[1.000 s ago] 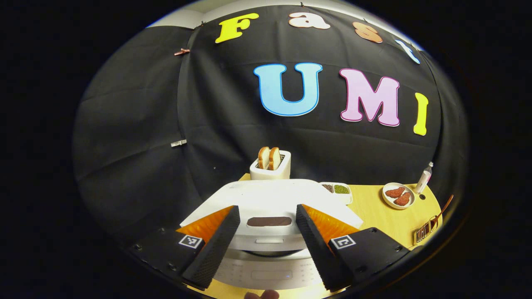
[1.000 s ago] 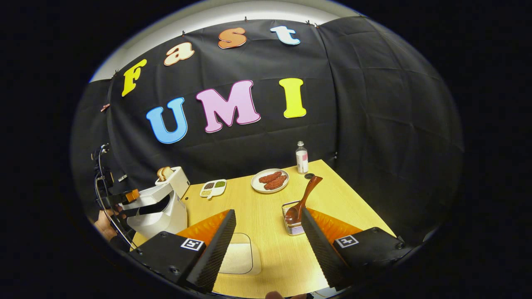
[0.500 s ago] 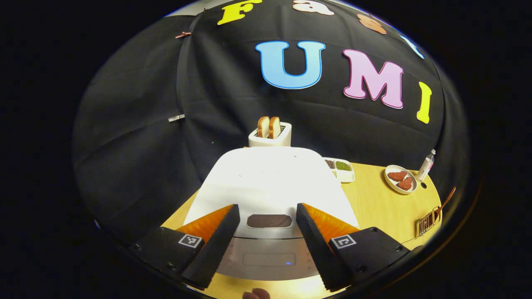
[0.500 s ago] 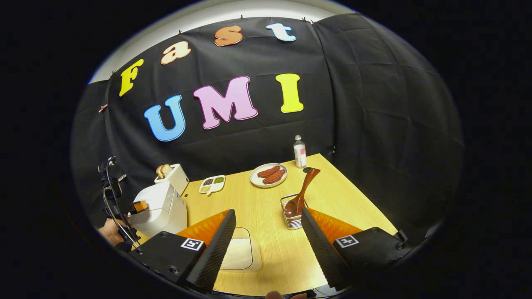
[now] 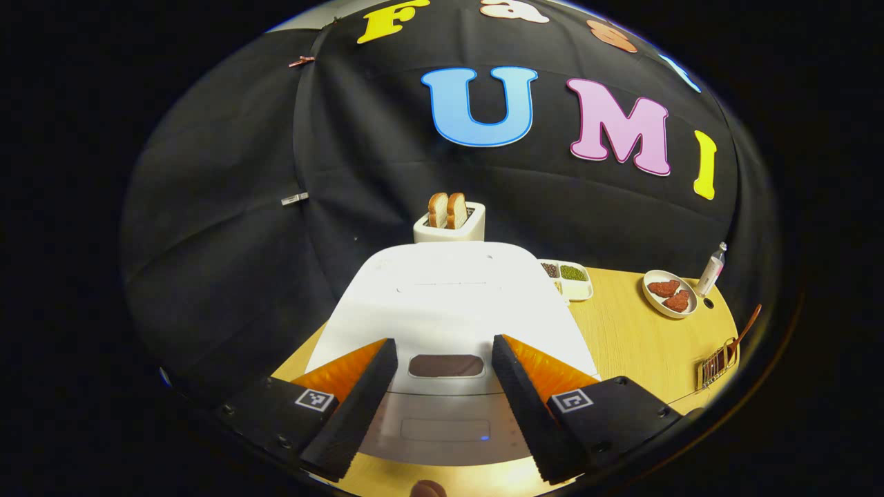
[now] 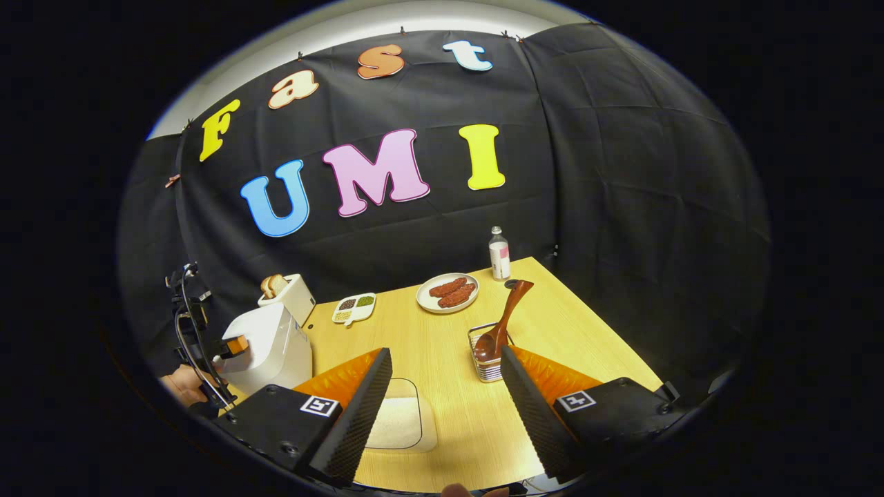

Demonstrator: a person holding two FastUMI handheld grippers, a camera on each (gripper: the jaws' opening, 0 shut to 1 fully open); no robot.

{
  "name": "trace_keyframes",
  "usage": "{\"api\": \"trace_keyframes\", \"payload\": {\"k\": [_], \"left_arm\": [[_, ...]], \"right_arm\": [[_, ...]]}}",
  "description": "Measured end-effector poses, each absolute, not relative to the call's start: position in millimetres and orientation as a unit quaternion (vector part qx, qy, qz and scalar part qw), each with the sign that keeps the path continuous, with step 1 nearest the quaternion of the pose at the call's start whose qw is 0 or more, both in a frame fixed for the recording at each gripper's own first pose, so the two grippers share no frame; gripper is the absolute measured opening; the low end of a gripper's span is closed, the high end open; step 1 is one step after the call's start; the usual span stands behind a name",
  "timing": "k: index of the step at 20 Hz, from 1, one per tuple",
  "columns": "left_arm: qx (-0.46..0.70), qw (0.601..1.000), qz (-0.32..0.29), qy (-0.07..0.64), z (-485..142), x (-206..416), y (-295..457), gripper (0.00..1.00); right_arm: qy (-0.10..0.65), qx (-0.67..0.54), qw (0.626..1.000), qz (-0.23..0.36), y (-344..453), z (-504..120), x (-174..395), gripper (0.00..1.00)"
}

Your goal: Close the left gripper, press the button to open the rice cooker; take a wooden spoon from the chopstick holder with the right hand, scoop a spoonful of rice and pour it into the rice cooker, then put the wooden spoon back into the chopstick holder.

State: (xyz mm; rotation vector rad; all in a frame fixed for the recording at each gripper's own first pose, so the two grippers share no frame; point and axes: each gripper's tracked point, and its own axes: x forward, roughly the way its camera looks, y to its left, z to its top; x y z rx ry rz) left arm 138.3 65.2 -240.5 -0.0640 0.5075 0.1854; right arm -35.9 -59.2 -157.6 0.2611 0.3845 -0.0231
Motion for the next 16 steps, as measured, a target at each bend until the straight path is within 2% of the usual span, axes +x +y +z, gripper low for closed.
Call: {"api": "trace_keyframes", "payload": {"k": [3, 5, 15, 16], "left_arm": [[-0.031, 0.966, 0.089, 0.242, -233.7, 136.2, 66.0, 0.97], [-0.027, 0.971, 0.085, 0.224, -217.7, 133.1, 67.0, 0.92], [-0.037, 0.991, 0.003, 0.130, -133.2, 49.9, 19.4, 0.92], [-0.039, 0.992, -0.005, 0.119, -122.0, 38.9, 13.9, 0.95]], "right_arm": [[0.189, 0.128, 0.974, -0.006, -56.5, -154.7, -33.7, 0.98], [0.188, 0.125, 0.974, -0.003, -55.6, -153.1, -32.3, 0.98], [0.162, 0.095, 0.982, 0.025, -44.2, -132.0, -21.6, 0.98], [0.156, 0.090, 0.983, 0.030, -41.6, -127.9, -19.1, 0.98]]}}
